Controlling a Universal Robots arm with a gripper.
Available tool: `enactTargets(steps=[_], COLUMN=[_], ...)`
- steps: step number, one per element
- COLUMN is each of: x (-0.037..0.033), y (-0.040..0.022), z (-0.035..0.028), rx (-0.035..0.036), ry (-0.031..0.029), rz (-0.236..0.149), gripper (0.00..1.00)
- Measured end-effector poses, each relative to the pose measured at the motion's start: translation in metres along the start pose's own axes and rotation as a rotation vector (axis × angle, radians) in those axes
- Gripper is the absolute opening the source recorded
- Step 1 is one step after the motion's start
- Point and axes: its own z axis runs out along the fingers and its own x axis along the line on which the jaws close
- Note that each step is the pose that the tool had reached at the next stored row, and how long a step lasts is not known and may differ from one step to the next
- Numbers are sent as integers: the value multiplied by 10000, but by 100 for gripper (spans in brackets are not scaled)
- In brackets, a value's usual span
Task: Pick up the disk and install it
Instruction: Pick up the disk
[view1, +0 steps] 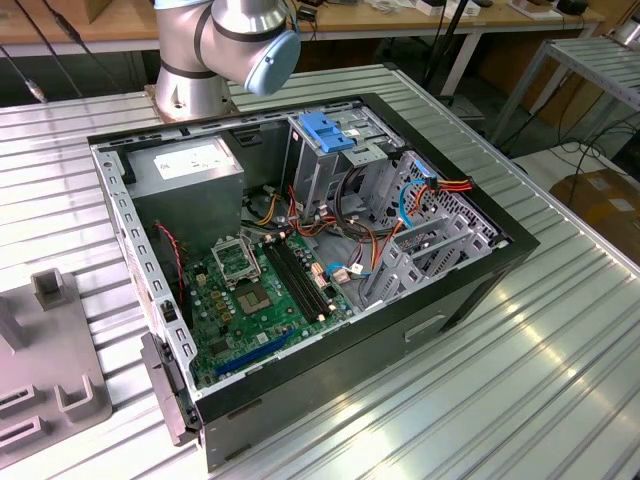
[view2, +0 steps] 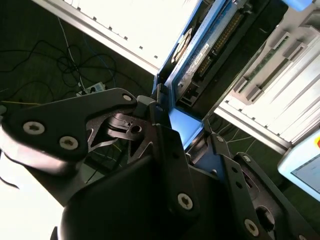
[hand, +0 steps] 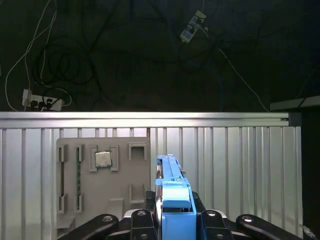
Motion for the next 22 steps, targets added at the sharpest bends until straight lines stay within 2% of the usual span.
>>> enactTargets(steps=[7, 22], x=[-24, -67], y=[6, 17], z=[-182, -511], rx=[-21, -77], ry=[-42, -105], rz=[1, 7], gripper=[37, 37])
